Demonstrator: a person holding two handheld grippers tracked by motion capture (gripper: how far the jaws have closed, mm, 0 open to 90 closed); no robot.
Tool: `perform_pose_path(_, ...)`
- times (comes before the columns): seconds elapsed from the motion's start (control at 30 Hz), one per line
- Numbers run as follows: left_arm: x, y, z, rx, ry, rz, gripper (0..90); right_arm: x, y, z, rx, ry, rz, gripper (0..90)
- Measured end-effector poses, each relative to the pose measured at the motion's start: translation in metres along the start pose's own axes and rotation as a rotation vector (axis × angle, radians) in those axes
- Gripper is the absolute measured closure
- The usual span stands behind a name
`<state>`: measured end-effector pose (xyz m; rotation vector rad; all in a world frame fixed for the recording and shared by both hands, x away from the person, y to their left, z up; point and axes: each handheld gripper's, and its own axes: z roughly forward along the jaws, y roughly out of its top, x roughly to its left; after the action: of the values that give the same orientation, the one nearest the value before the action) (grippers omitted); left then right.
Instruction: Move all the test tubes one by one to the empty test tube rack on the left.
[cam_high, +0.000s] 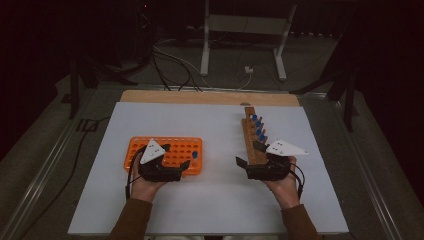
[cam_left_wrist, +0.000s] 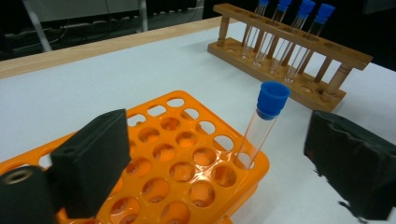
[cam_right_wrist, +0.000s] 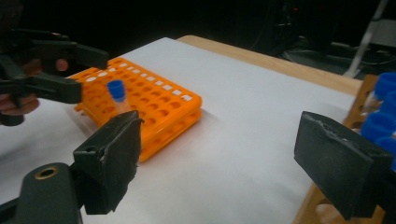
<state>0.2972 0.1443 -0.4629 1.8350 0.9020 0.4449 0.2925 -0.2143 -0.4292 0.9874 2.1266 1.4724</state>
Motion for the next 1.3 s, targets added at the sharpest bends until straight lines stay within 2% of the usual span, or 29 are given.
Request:
perform_pose_path(0.17, 0.002, 0.001, -0.003, -0.004, 0.025, -0.012, 1.8, -0.006, 0.006, -0.005, -0.017, -0.027, 0.002, 15.0)
perform_pose_path(0.27, 0.004, 0.002, -0.006, -0.019, 0.028, -0.013, 0.6, -0.012, 0.010, -0.009, -0.026, -0.064, -0.014, 14.9)
perform_pose_path(0.43, 0.005, 0.002, -0.009, -0.036, 0.027, -0.024, 0.6, -0.026, 0.013, -0.013, -0.046, -0.099, 0.010, 15.3)
perform_pose_path(0.67, 0.007, 0.002, -0.009, -0.033, 0.048, -0.043, 0.6, -0.045, 0.004, -0.008, -0.012, -0.146, 0.042, 17.2)
perform_pose_path(1.03, 0.008, 0.002, -0.009, -0.039, 0.050, -0.059, 0.7, -0.059, -0.004, 0.001, 0.035, -0.156, 0.070, 19.2)
perform_pose_path(1.17, 0.007, 0.002, -0.007, -0.030, 0.048, -0.057, 0.7, -0.061, -0.009, 0.006, 0.063, -0.158, 0.071, 28.0)
perform_pose_path(1.3, 0.007, 0.001, -0.006, -0.025, 0.048, -0.058, 0.7, -0.063, -0.014, 0.011, 0.098, -0.175, 0.068, 43.2)
